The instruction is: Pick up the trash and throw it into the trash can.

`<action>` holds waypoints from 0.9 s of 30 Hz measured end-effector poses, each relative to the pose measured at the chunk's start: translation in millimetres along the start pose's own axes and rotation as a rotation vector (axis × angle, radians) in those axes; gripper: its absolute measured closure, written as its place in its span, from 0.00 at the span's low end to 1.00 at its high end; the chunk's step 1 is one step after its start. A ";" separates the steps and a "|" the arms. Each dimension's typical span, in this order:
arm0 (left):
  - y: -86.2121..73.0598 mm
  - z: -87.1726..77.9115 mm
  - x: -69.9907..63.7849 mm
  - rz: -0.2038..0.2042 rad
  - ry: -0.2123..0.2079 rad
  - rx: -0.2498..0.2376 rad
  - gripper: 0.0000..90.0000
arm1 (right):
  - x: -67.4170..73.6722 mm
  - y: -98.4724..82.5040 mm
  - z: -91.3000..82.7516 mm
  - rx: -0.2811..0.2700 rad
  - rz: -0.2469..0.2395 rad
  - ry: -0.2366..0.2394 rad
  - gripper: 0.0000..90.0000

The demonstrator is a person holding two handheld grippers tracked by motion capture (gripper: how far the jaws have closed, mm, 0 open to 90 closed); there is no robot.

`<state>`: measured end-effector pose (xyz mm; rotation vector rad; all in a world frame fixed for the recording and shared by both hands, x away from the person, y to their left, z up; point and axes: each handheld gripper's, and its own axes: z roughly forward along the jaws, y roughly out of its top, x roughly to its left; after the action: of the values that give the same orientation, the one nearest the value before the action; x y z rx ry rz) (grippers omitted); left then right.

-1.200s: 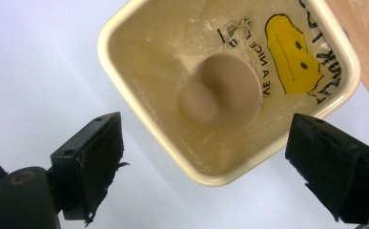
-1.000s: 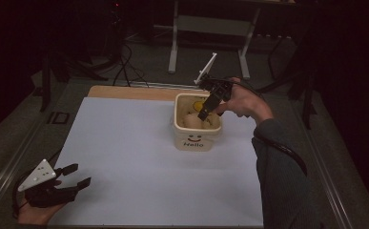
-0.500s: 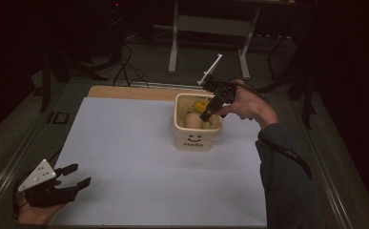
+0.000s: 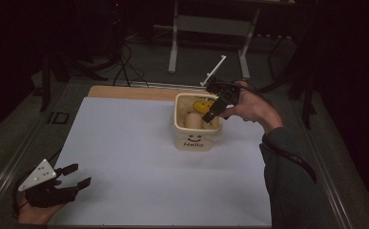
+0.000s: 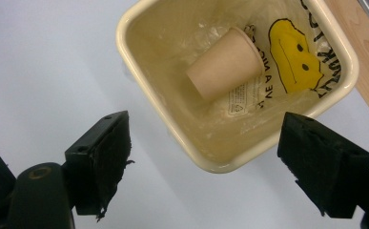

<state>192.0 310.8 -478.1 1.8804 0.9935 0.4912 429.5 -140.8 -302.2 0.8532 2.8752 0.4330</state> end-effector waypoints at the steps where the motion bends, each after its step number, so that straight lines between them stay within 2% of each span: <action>1: 0.0 0.1 0.0 0.000 0.000 0.000 0.34 | 0.2 -1.0 -0.6 -0.003 0.000 -0.001 0.20; 11: -0.1 0.5 -0.2 -0.001 0.001 0.004 0.34 | -0.7 -14.6 -4.3 -0.038 0.000 0.001 0.20; 27: -0.2 0.6 -0.2 -0.003 0.002 0.004 0.34 | -0.2 -34.3 -8.4 -0.052 -0.006 -0.011 0.20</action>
<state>192.2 310.4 -478.5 1.8824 0.9991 0.4894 410.4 -170.4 -304.5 0.8363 2.8423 0.4984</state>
